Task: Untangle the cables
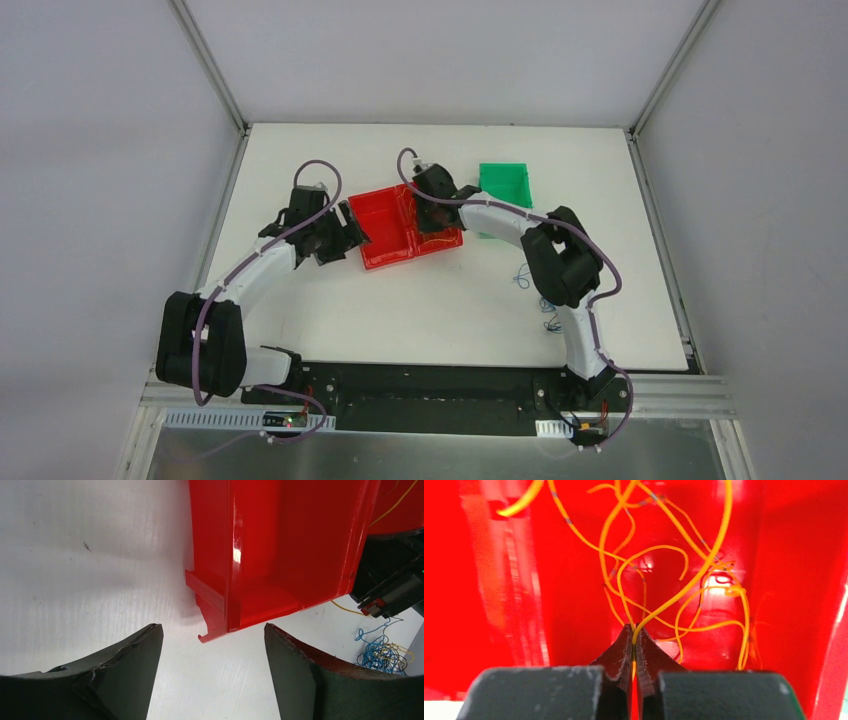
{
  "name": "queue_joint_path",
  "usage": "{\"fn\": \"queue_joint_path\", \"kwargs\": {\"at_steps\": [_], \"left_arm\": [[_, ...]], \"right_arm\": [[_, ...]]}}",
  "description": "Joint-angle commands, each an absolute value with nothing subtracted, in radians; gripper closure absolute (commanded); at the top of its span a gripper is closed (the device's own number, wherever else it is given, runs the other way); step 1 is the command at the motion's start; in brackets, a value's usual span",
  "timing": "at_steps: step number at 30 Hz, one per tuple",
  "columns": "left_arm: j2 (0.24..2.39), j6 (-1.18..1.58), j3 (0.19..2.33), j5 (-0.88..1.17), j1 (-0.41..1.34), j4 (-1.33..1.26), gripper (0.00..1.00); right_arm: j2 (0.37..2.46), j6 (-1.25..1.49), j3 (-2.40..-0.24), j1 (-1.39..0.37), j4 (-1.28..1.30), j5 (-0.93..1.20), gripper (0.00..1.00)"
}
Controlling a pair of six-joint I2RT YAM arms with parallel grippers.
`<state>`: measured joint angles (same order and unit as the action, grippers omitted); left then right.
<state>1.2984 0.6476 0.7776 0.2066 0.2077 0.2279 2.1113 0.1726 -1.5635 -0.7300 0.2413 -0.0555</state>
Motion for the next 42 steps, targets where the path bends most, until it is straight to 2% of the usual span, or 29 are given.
{"fn": "queue_joint_path", "kwargs": {"at_steps": [1,2,4,12,16,21,26,29,31,36,42], "left_arm": [[1.344,0.653,0.825,0.231,0.204,0.155,0.27],[1.351,0.651,0.828,0.232,0.204,0.153,0.28],[1.352,0.649,0.829,0.243,0.204,0.146,0.32],[1.32,0.638,0.829,0.223,0.204,0.142,0.32],[1.299,0.646,0.819,0.22,0.204,0.146,0.28],[1.267,0.656,0.799,0.21,0.205,0.15,0.24],[1.224,0.653,0.8,0.216,0.204,0.176,0.23],[1.176,0.661,0.79,0.226,0.204,0.188,0.23],[1.148,0.671,0.784,0.222,0.204,0.207,0.23],[1.062,0.695,0.784,0.228,0.204,0.285,0.18],[0.975,0.665,0.811,0.197,0.202,0.403,0.11]], "right_arm": [[2.116,0.12,-1.611,-0.734,0.344,-0.149,0.92],[2.106,0.119,-1.619,-0.737,0.353,-0.143,0.84],[2.071,0.126,-1.634,-0.736,0.369,-0.136,0.75],[2.014,0.136,-1.837,-0.737,0.563,-0.176,0.59],[1.981,0.156,-1.867,-0.734,0.622,-0.201,0.51],[1.896,0.193,-1.799,-0.732,0.648,-0.198,0.31],[1.772,0.215,-1.667,-0.734,0.648,-0.164,0.31],[1.66,0.161,-1.48,-0.755,0.529,-0.024,0.33],[1.62,0.083,-1.415,-0.812,0.478,-0.046,0.32],[1.676,-0.098,-1.432,-0.858,0.469,-0.01,0.32],[1.812,-0.202,-1.541,-0.893,0.467,-0.062,0.4]]}}
